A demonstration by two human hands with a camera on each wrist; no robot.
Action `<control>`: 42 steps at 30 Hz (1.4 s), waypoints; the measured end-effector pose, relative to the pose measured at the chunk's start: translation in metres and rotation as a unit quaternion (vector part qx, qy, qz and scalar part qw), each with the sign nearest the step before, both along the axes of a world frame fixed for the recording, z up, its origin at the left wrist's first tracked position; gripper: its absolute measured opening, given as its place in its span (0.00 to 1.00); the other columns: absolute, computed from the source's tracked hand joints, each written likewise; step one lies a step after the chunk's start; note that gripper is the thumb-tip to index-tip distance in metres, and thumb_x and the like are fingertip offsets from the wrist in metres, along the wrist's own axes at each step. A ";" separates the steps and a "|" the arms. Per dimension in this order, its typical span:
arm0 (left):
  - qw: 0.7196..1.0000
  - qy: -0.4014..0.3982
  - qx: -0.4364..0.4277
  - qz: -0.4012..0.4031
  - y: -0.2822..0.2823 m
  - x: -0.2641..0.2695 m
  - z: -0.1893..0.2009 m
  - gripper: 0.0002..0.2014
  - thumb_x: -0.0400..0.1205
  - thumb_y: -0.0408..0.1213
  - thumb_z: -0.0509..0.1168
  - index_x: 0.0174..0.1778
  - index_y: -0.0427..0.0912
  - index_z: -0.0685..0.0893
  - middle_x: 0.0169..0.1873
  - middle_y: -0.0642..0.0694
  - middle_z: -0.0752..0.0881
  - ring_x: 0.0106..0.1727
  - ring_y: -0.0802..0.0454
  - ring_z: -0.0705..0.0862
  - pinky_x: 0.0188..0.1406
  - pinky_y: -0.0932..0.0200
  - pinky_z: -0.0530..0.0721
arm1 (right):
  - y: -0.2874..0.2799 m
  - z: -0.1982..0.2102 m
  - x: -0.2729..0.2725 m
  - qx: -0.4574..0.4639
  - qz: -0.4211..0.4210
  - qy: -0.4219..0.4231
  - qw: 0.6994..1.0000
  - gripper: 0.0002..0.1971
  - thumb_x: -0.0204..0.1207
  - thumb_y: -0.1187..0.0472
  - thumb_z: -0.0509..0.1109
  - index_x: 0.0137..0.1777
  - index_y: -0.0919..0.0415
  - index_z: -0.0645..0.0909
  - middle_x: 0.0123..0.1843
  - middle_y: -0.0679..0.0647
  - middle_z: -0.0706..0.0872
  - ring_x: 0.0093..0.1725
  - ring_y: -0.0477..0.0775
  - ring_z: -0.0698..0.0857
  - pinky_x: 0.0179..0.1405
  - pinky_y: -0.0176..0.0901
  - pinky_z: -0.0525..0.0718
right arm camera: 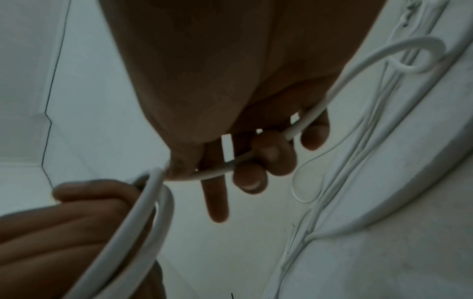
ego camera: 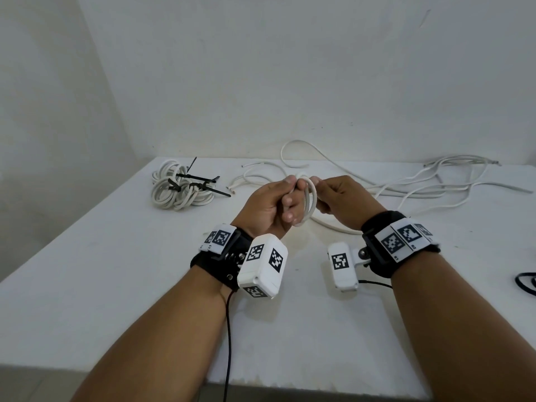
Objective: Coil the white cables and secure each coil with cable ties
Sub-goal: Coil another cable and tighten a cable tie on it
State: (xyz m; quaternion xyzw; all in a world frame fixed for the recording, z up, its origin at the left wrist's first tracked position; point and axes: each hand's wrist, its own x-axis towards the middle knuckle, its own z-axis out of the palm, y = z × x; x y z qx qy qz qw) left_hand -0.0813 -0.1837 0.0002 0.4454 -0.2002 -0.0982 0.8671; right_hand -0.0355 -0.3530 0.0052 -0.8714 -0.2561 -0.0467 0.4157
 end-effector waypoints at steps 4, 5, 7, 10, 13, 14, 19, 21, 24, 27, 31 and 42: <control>0.997 0.012 -0.074 0.011 -0.003 0.001 0.002 0.14 0.83 0.35 0.55 0.55 0.27 0.78 0.25 0.51 0.78 0.22 0.59 0.75 0.26 0.65 0.76 | 0.005 0.003 -0.002 -0.101 -0.015 0.045 0.994 0.31 0.88 0.43 0.52 0.27 0.59 0.76 0.24 0.47 0.79 0.23 0.43 0.74 0.34 0.41 0.72; 0.996 0.011 -0.087 0.013 -0.004 0.001 0.002 0.15 0.82 0.33 0.56 0.58 0.25 0.76 0.28 0.50 0.79 0.25 0.58 0.76 0.29 0.65 0.77 | 0.005 0.004 -0.004 -0.119 -0.014 0.060 0.991 0.30 0.88 0.44 0.52 0.28 0.60 0.76 0.25 0.47 0.80 0.25 0.45 0.75 0.35 0.41 0.72; 0.994 0.014 -0.105 0.032 -0.005 0.003 0.002 0.17 0.79 0.29 0.57 0.61 0.23 0.75 0.32 0.48 0.82 0.29 0.57 0.78 0.34 0.64 0.78 | 0.007 0.005 -0.007 -0.156 -0.007 0.082 0.984 0.28 0.88 0.45 0.52 0.29 0.59 0.77 0.27 0.48 0.81 0.28 0.48 0.77 0.37 0.43 0.72; 0.986 0.034 -0.112 0.121 -0.005 0.009 0.004 0.10 0.83 0.26 0.57 0.58 0.26 0.77 0.36 0.46 0.81 0.32 0.56 0.81 0.38 0.67 0.80 | 0.015 0.005 -0.014 -0.212 0.019 0.106 0.971 0.23 0.88 0.43 0.53 0.45 0.53 0.86 0.32 0.51 0.82 0.32 0.50 0.79 0.42 0.45 0.77; 0.959 -0.030 0.060 0.277 0.001 0.013 0.002 0.10 0.88 0.25 0.52 0.51 0.35 0.79 0.36 0.47 0.82 0.32 0.56 0.81 0.38 0.66 0.79 | 0.026 0.003 -0.018 -0.250 0.061 0.094 0.962 0.18 0.88 0.48 0.58 0.66 0.56 0.83 0.37 0.51 0.83 0.38 0.52 0.81 0.48 0.48 0.80; 0.931 -0.067 0.153 0.324 0.005 0.013 0.000 0.10 0.88 0.25 0.52 0.53 0.37 0.78 0.35 0.48 0.82 0.33 0.56 0.80 0.38 0.66 0.78 | 0.027 0.003 -0.018 -0.252 0.066 0.079 0.962 0.16 0.87 0.51 0.60 0.68 0.53 0.83 0.40 0.50 0.85 0.40 0.51 0.83 0.47 0.46 0.80; 0.815 -0.113 0.467 0.324 0.022 0.015 -0.008 0.09 0.85 0.29 0.55 0.55 0.35 0.79 0.37 0.49 0.84 0.34 0.60 0.83 0.38 0.68 0.78 | 0.021 0.005 -0.019 -0.206 0.067 0.007 0.976 0.08 0.80 0.54 0.69 0.55 0.48 0.89 0.43 0.47 0.88 0.40 0.45 0.84 0.38 0.37 0.79; 0.780 -0.102 0.562 0.257 0.017 0.014 -0.009 0.08 0.81 0.30 0.57 0.47 0.36 0.81 0.34 0.47 0.86 0.34 0.56 0.82 0.36 0.62 0.76 | 0.016 0.005 -0.018 -0.165 0.054 -0.019 0.985 0.04 0.76 0.54 0.75 0.46 0.50 0.91 0.38 0.45 0.86 0.36 0.45 0.82 0.37 0.37 0.77; 0.801 -0.076 0.567 0.180 0.007 0.006 -0.004 0.14 0.83 0.34 0.54 0.36 0.37 0.81 0.27 0.46 0.85 0.28 0.53 0.81 0.33 0.60 0.75 | 0.007 0.006 -0.016 -0.068 0.033 -0.036 0.996 0.04 0.68 0.57 0.82 0.38 0.53 0.89 0.30 0.47 0.84 0.29 0.44 0.78 0.31 0.38 0.76; 0.837 -0.057 0.521 0.158 0.001 0.002 0.000 0.23 0.89 0.41 0.47 0.39 0.35 0.83 0.26 0.46 0.80 0.26 0.50 0.75 0.27 0.63 0.72 | 0.000 0.008 -0.015 0.019 0.045 -0.045 0.998 0.07 0.67 0.63 0.82 0.37 0.57 0.85 0.30 0.53 0.89 0.31 0.49 0.85 0.35 0.46 0.83; 0.878 -0.034 0.454 0.151 -0.005 -0.001 0.001 0.29 0.90 0.46 0.45 0.40 0.32 0.87 0.19 0.50 0.69 0.22 0.53 0.66 0.22 0.63 0.65 | 0.001 0.007 -0.015 0.067 0.058 -0.079 0.993 0.07 0.68 0.62 0.82 0.37 0.58 0.85 0.30 0.52 0.89 0.35 0.56 0.88 0.40 0.51 0.85; 0.971 -0.042 0.218 0.089 -0.004 -0.006 0.006 0.24 0.91 0.43 0.46 0.36 0.36 0.79 0.16 0.52 0.61 0.16 0.58 0.57 0.16 0.68 0.60 | -0.006 0.003 -0.003 0.121 -0.015 -0.071 0.990 0.18 0.81 0.51 0.71 0.29 0.53 0.85 0.21 0.44 0.78 0.25 0.49 0.71 0.28 0.39 0.70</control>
